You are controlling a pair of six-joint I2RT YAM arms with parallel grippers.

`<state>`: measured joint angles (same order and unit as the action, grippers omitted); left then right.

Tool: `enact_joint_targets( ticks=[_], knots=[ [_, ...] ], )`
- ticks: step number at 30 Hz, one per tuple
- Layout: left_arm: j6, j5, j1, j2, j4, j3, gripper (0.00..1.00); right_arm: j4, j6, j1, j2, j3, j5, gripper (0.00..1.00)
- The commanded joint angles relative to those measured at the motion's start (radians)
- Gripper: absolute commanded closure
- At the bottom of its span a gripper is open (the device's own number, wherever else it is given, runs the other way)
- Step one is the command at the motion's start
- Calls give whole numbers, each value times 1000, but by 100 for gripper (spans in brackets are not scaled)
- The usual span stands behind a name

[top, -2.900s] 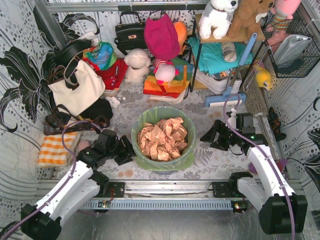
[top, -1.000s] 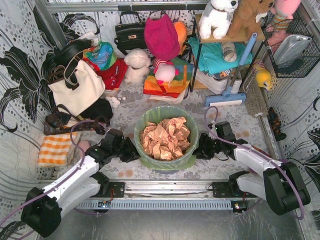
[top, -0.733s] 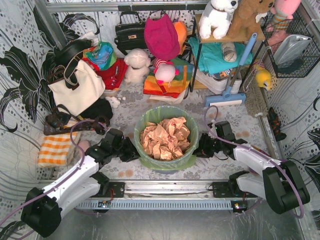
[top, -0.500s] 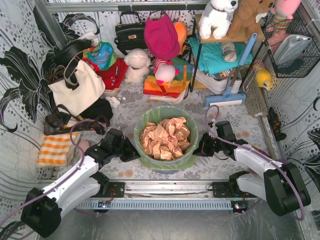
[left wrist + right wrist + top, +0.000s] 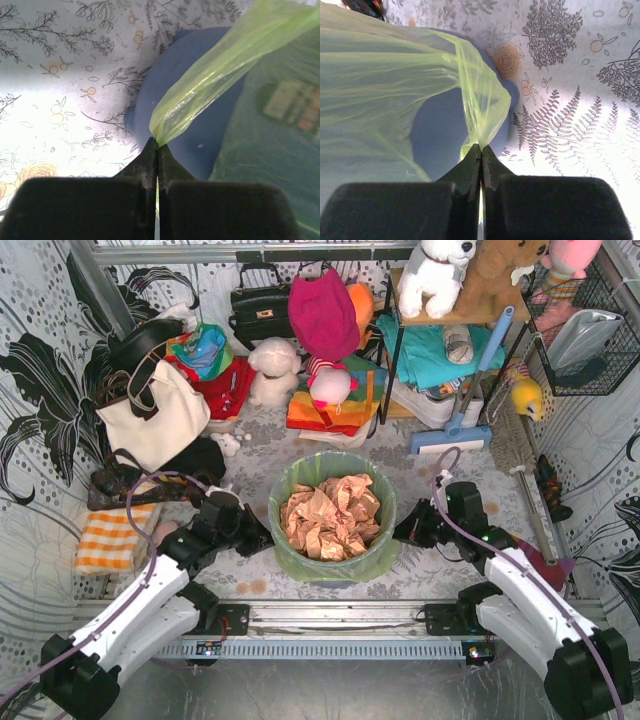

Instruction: Tie the trash bag

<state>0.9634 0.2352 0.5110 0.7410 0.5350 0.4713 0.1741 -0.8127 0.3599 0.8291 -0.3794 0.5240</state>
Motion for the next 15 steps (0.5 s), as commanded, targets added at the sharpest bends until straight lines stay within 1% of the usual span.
enact_joint_targets(
  ticks=[1, 7, 11, 15],
  knots=[
    [-7, -42, 7, -50, 31, 59, 100, 153, -21, 5, -98, -81, -103, 100],
    [-4, -54, 7, -111, 55, 95, 100, 196, -56, 5, -202, -133, -134, 100],
    [10, -56, 7, -150, 72, 126, 100, 244, -50, 5, -230, -210, -149, 100],
    [9, -59, 7, -155, 105, 187, 100, 287, -31, 5, -246, -289, -165, 100]
  ],
)
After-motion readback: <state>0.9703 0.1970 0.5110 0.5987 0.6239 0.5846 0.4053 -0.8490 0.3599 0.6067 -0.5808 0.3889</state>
